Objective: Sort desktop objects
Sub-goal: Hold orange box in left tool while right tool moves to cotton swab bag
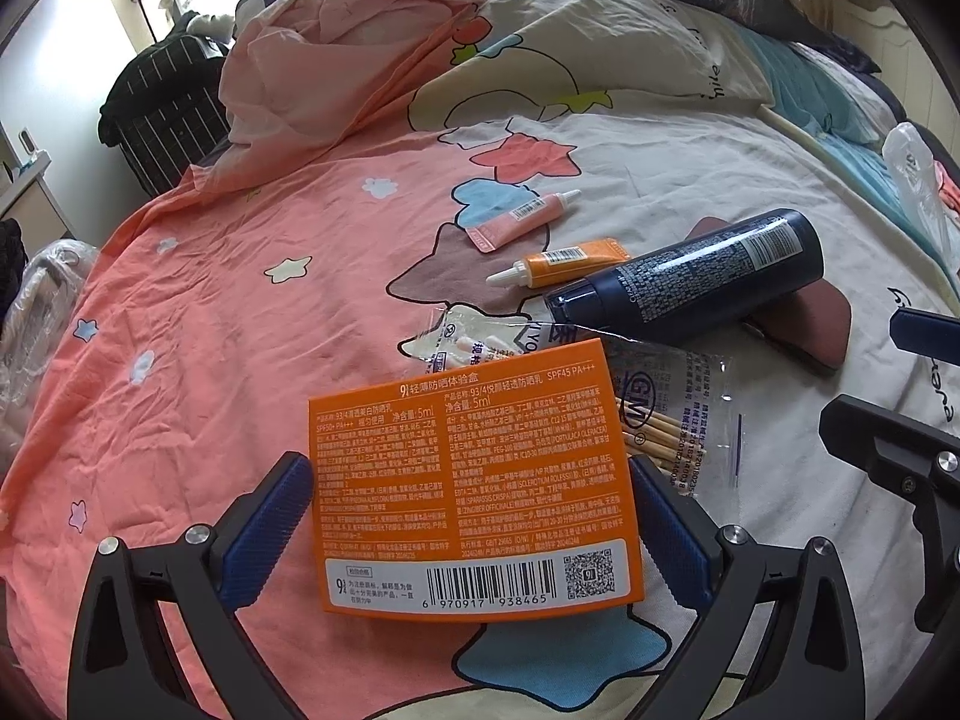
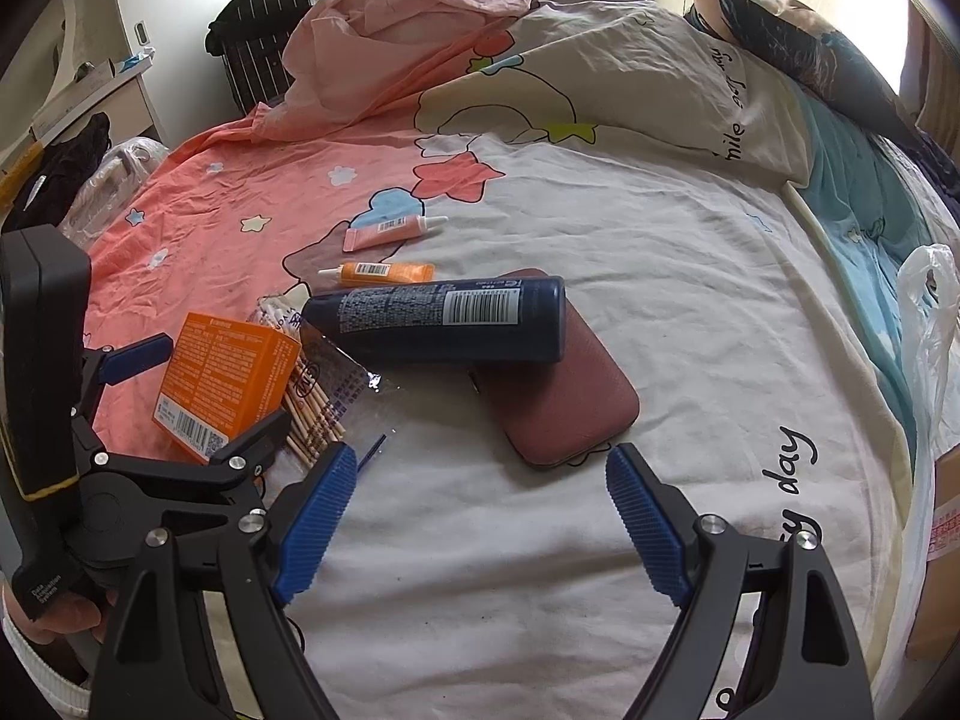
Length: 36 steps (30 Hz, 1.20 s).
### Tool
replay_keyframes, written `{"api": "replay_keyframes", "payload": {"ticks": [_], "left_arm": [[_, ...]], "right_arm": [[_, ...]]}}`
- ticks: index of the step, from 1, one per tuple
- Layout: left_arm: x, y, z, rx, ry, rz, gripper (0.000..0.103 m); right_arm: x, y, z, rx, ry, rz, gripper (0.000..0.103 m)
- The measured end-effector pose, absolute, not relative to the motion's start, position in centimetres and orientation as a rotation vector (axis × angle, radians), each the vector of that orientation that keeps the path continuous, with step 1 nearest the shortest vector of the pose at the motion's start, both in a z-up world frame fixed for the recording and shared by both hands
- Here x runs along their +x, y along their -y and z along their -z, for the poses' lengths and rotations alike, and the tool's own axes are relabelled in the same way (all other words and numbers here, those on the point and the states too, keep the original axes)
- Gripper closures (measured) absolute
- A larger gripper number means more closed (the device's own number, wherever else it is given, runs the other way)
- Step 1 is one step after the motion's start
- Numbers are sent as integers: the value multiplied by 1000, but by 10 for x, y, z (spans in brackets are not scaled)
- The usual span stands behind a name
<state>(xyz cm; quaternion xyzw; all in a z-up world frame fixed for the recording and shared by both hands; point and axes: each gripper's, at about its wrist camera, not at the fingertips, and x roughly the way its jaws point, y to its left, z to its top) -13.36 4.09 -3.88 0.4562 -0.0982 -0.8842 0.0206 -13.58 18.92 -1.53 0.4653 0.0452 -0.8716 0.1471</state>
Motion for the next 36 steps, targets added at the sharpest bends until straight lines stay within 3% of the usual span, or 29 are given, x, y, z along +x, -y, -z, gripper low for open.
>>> {"api": "replay_keyframes", "payload": {"ticks": [13, 18, 21, 24, 31, 36], "left_arm": [[-111, -51, 25, 1369, 412, 2791, 48], [-106, -48, 17, 1376, 389, 2812, 54], [-106, -45, 15, 1392, 371, 2808, 54], [-110, -45, 23, 1429, 388, 2752, 38], [-102, -49, 37, 1450, 454, 2735, 19], [-104, -33, 38, 1486, 274, 2693, 10]], "right_arm": [[-135, -189, 16, 1343, -125, 2508, 20], [-134, -189, 14, 1341, -119, 2514, 20], [-132, -188, 11, 1334, -120, 2516, 20], [-130, -186, 9, 1328, -127, 2515, 20], [-127, -182, 9, 1322, -143, 2517, 20], [-127, -177, 9, 1319, -160, 2506, 20]]}}
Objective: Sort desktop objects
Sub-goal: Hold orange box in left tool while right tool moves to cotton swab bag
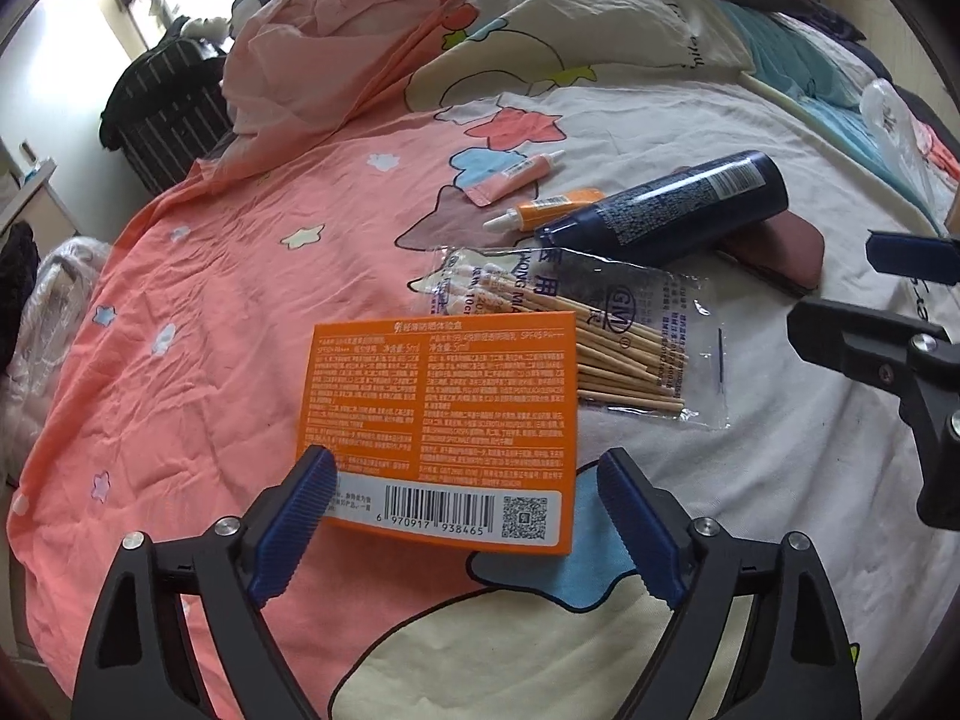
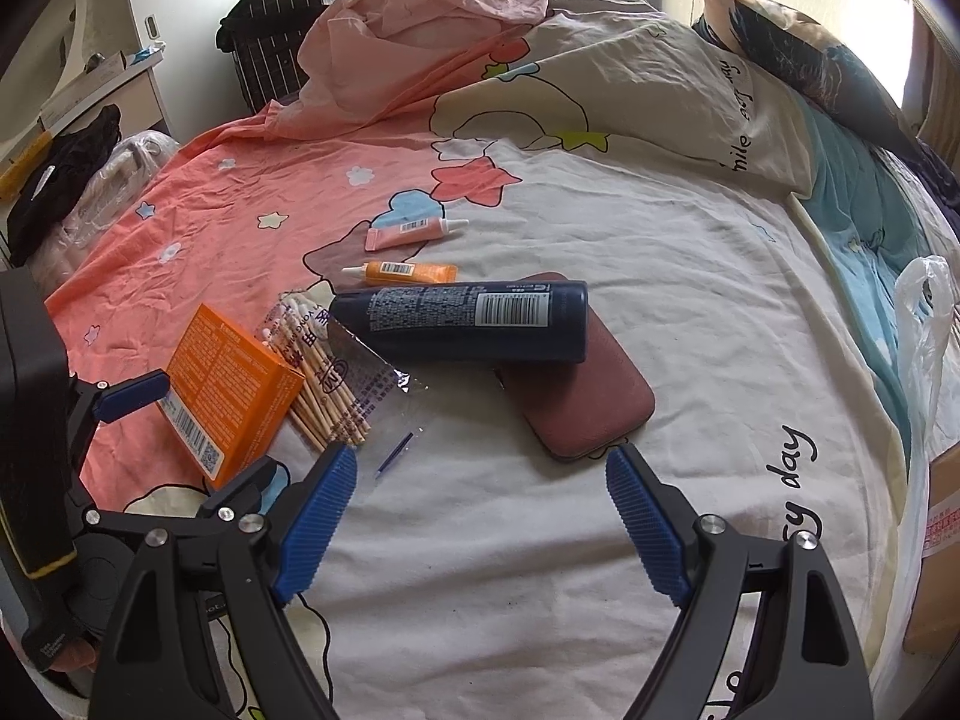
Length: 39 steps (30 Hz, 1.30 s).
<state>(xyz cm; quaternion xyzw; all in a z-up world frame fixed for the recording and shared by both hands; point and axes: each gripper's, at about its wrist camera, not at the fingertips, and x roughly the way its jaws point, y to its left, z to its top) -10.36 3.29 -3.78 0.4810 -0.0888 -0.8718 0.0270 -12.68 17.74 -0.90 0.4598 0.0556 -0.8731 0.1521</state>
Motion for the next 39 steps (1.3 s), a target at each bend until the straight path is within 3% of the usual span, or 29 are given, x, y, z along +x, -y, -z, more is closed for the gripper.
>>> {"api": "replay_keyframes", "payload": {"ticks": [4, 7, 16, 28, 39], "left_arm": [[-102, -28, 36, 1501, 92, 2682, 4], [-102, -30, 36, 1509, 55, 2659, 3], [-106, -33, 49, 1492, 143, 2564, 0], [-106, 4, 52, 1530, 29, 2572, 0], [-94, 31, 50, 1493, 99, 2558, 0]], "right_arm": [[-127, -174, 8, 1312, -157, 2496, 20], [-125, -175, 8, 1309, -164, 2494, 20], [-127, -176, 10, 1317, -157, 2491, 20], [-141, -156, 20, 1346, -224, 2441, 20], [-165, -123, 36, 1298, -445, 2389, 20]]}}
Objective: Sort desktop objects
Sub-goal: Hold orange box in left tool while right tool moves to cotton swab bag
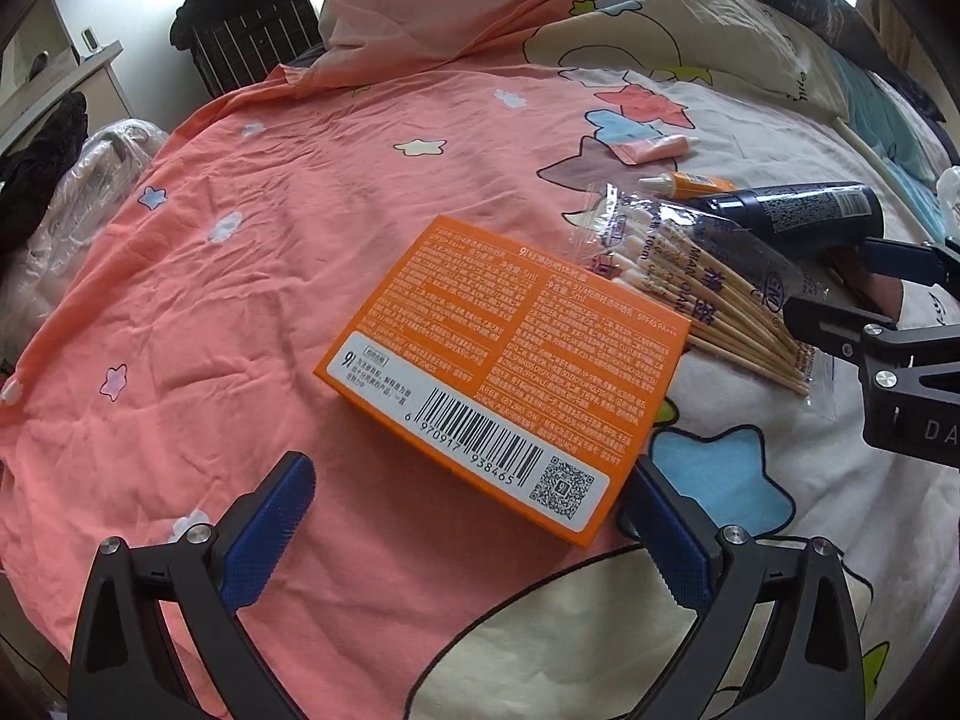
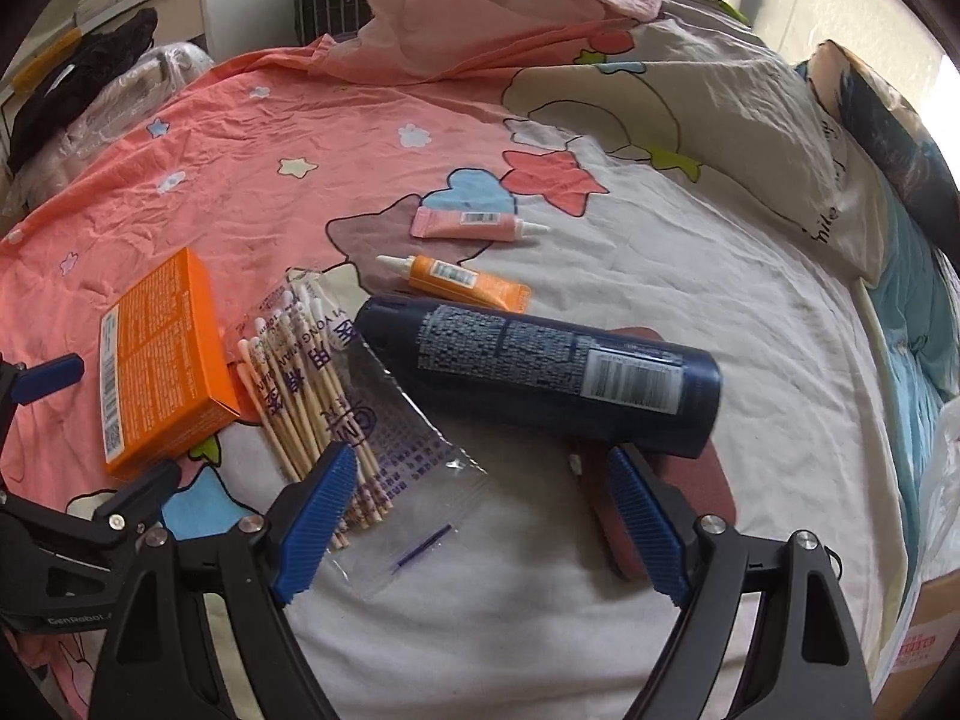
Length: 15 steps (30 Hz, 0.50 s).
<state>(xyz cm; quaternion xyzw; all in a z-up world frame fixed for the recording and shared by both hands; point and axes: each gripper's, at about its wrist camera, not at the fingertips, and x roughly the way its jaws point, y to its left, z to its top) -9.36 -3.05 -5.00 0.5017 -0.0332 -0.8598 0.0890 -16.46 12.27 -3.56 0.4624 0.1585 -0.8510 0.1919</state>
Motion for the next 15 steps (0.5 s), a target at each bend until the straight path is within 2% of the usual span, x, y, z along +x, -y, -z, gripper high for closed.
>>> {"api": "replay_keyframes", "payload": {"ticks": [10, 15], "left_arm": [[-86, 47, 50, 1470, 106, 2554, 0], [-87, 50, 51, 1491, 40, 2571, 0]], "right_arm": [[-149, -90, 30, 1167, -605, 2247, 20], [-146, -72, 39, 1130, -726, 2192, 20]]}}
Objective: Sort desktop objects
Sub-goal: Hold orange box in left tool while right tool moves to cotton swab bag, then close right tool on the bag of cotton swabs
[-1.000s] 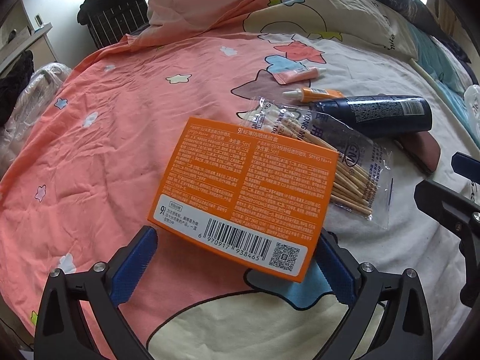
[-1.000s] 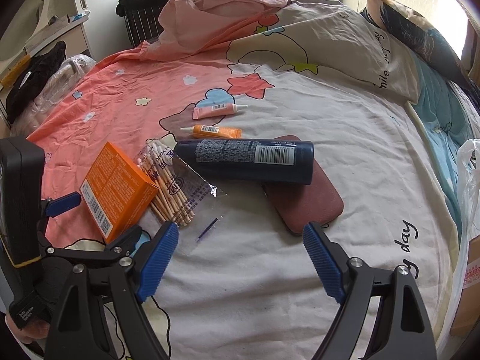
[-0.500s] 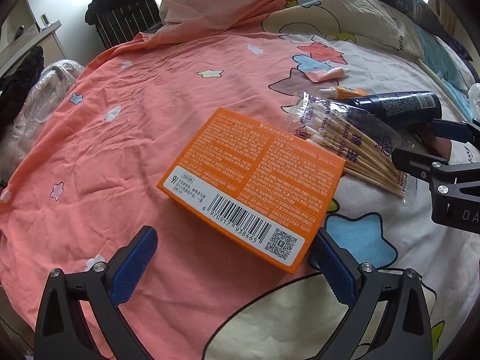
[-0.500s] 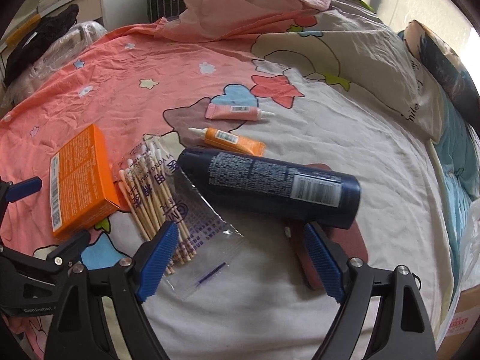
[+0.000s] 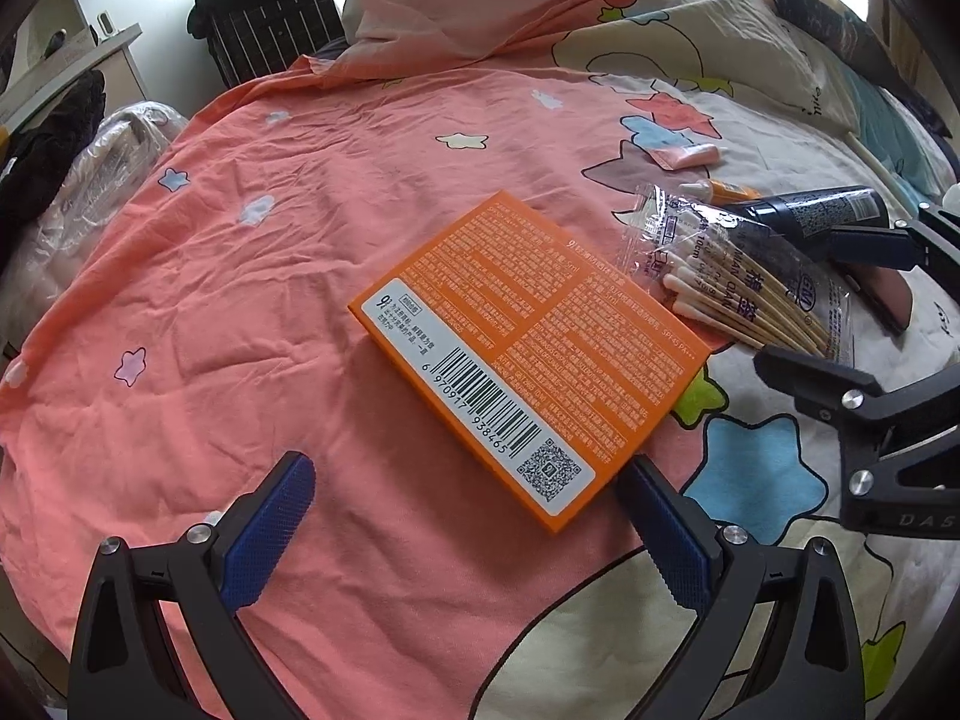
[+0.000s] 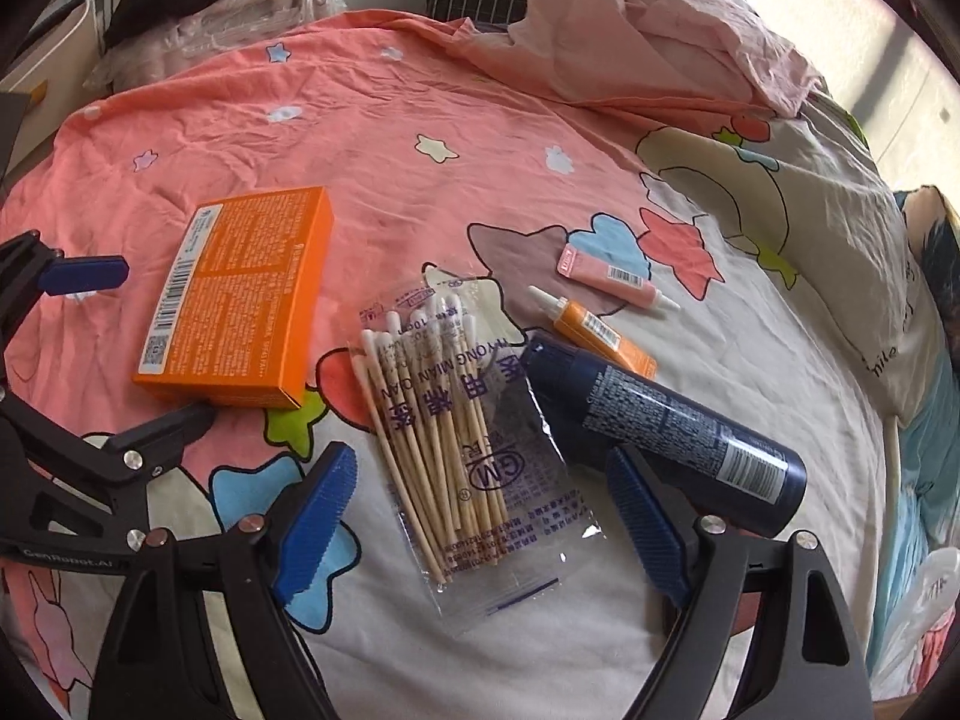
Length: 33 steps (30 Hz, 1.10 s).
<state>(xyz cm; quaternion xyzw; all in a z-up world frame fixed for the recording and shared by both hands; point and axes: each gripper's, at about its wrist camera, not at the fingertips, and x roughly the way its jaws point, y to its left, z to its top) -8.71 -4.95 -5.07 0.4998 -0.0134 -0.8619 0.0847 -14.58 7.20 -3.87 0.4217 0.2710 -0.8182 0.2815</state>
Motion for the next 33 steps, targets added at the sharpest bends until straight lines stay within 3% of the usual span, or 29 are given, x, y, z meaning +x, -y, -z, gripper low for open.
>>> {"api": "replay_keyframes", "payload": {"ticks": [6, 11, 12, 13, 18, 24, 33], "left_arm": [[-87, 50, 52, 1510, -32, 2586, 0], [-87, 52, 49, 1500, -56, 2594, 0], [-87, 53, 49, 1499, -62, 2592, 0], [-87, 54, 48, 1497, -67, 2591, 0], [-87, 59, 46, 1493, -111, 2587, 0], [-86, 62, 41, 1486, -171, 2588, 0], [-95, 49, 34, 1468, -184, 2587, 0]], "right_arm": [[-147, -61, 43, 1111, -806, 2162, 20], [-155, -63, 46, 1151, -743, 2157, 21], [-156, -64, 47, 1166, -709, 2150, 26], [-156, -65, 47, 1179, -667, 2128, 40], [-143, -59, 45, 1165, -647, 2084, 74], [-143, -66, 39, 1203, -504, 2056, 85], [-131, -80, 35, 1222, -447, 2055, 85]]}}
